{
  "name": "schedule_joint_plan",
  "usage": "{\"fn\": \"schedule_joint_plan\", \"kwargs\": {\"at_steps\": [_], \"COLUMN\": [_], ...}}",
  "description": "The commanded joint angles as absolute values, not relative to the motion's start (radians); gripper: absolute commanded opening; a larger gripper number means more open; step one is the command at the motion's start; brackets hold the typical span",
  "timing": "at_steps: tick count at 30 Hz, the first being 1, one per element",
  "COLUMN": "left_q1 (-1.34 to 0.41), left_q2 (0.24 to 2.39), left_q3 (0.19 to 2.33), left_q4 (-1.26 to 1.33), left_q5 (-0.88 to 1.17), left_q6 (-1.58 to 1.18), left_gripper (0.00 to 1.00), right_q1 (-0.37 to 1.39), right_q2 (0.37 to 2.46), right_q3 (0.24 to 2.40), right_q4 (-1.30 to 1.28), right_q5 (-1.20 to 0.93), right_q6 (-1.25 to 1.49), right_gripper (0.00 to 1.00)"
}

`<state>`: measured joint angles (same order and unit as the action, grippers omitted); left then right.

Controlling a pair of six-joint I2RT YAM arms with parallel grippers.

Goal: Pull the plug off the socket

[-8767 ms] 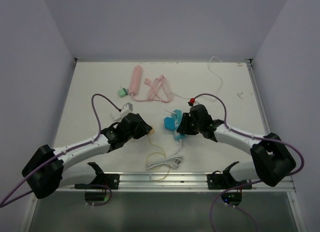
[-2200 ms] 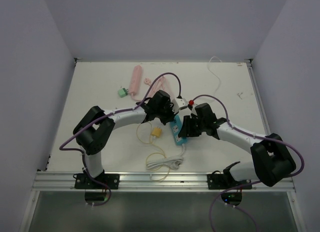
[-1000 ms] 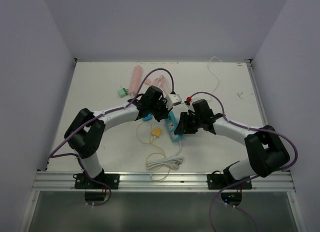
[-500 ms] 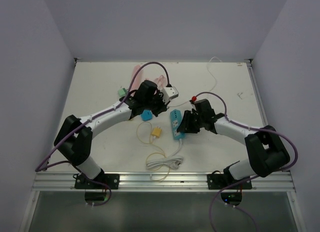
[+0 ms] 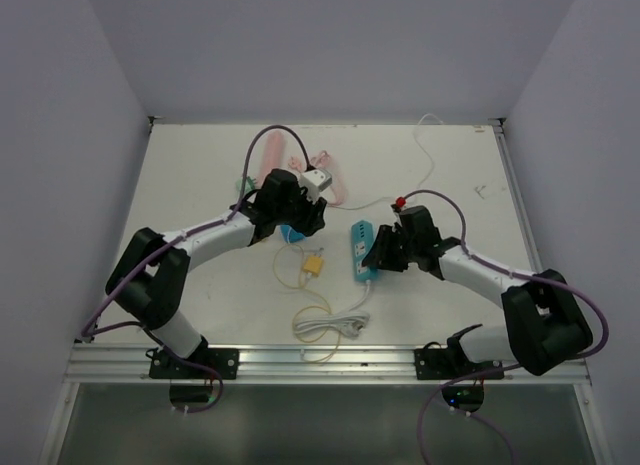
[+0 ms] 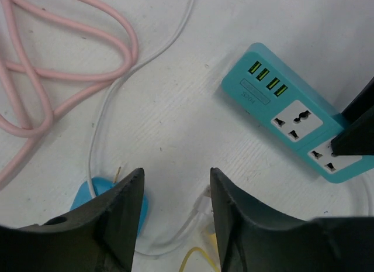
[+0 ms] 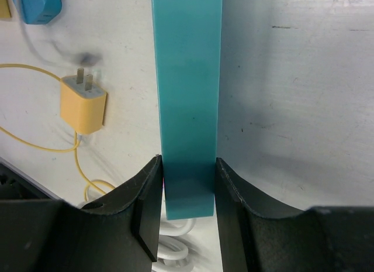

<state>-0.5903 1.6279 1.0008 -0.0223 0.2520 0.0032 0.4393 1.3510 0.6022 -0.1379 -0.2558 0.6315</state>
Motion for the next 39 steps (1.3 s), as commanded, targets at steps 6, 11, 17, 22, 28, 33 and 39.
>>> {"fn": "schedule_joint_plan", "kwargs": {"at_steps": [6,11,17,22,28,33,39], "left_q1": [-0.594,-0.592,-0.594,-0.591,-0.589,-0.589,-0.589], "left_q2": [1.646,1.523,1.292,1.123,0.916,0.747,0.620], "left_q3": [0.966,0.976,1.034,1.077,1.160,1.252,1.376], "left_q4": [0.110,0.075,-0.124,-0.302,-0.489,-0.607,-0.709], "left_q5": [0.273,0.227,0.029,-0.161,-0.397,-0.575,-0.716], "left_q6": [-0.185,-0.253,-0.298,-0.310,-0.290,-0.281,-0.245], "left_gripper": [0.62,0.68,0.91,0.96,1.00,1.00,1.00], "right_q1": [0.423,0.423,0.422,0.422,0.422,0.422,0.422], "right_q2": [1.292,1.163,1.042,0.951,0.850,0.789,0.666], "right_q3": [0.522,0.540,0.629,0.741,0.942,1.167,1.348], "right_q4": [-0.261,-0.279,-0.392,-0.541,-0.741,-0.906,-0.963], "right_q5": [-0.178,-0.190,-0.124,0.015,0.231,0.412,0.587], "right_q6": [0.603,0.586,0.543,0.477,0.400,0.351,0.278], "right_gripper": [0.14,0.51,0.85,0.95,0.99,0.99,0.99]}}
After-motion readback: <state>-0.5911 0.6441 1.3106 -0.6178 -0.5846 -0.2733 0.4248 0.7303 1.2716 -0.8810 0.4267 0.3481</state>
